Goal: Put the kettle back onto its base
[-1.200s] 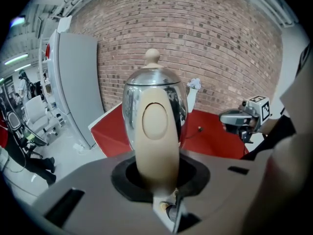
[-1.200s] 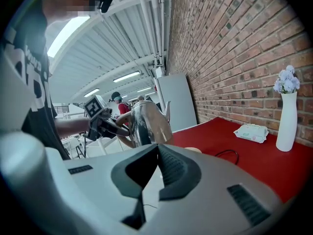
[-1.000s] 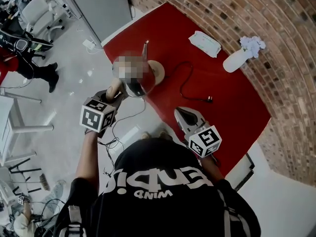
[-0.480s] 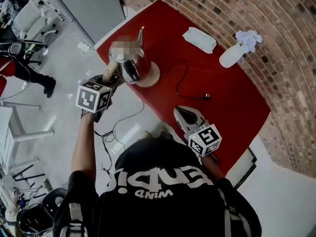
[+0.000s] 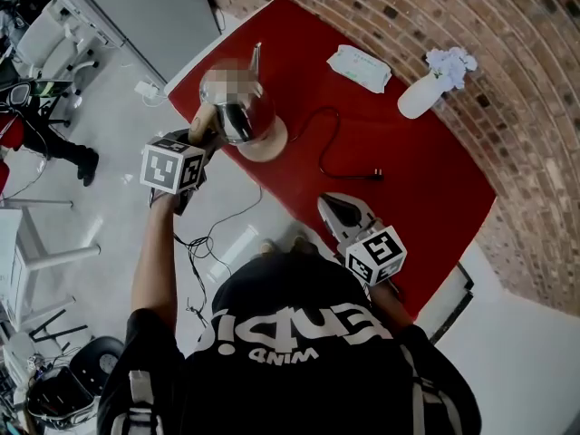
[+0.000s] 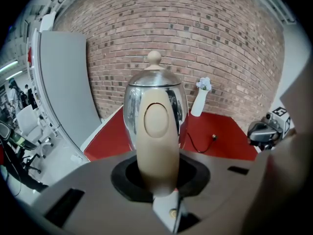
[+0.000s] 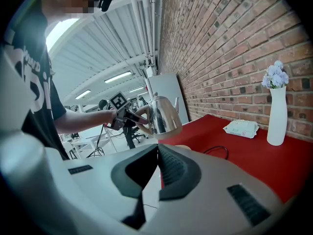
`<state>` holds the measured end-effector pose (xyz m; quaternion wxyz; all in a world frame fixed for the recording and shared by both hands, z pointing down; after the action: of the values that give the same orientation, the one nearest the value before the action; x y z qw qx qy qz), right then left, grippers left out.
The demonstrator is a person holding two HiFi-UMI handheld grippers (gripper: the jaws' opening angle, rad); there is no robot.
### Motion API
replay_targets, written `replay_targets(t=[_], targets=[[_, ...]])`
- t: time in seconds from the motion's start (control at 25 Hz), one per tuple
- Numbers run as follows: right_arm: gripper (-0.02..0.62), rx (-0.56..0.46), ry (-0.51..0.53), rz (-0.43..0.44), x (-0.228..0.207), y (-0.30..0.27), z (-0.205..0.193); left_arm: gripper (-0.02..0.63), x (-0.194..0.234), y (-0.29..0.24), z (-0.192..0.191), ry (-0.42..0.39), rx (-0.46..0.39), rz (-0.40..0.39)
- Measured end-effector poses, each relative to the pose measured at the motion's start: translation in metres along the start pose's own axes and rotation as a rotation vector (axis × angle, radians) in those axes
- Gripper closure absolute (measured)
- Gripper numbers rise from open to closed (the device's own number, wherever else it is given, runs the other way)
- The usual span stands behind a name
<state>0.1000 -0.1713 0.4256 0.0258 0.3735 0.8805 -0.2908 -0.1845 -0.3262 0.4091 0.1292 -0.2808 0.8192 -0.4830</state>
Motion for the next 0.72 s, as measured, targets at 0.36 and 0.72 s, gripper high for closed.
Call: replay_targets(t=[0.36,0.72], targets=[[0.572,0.012,-0.021,-0.013,-0.007,-0.001,-0.003,0.534,-0.002,-0.033,-0.007,0.013,0.043,-0.051],[0.572,0.033,-0.027,-0.016,-0.014,-0.002,-0.006,0.534,-0.007,-0.063,-0.016,0.024,0.056,-0.061]])
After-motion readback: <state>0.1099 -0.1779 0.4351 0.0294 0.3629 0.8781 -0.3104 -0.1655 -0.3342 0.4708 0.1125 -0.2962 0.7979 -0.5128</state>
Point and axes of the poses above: the fingertips, and each gripper's own axes: y backward along the fingers, x to its left, z out of its top, the point moved 7 cm from there along y, backward along the fingers, and after that the axes turned 12 degrees about x, right-handed, at the moved point
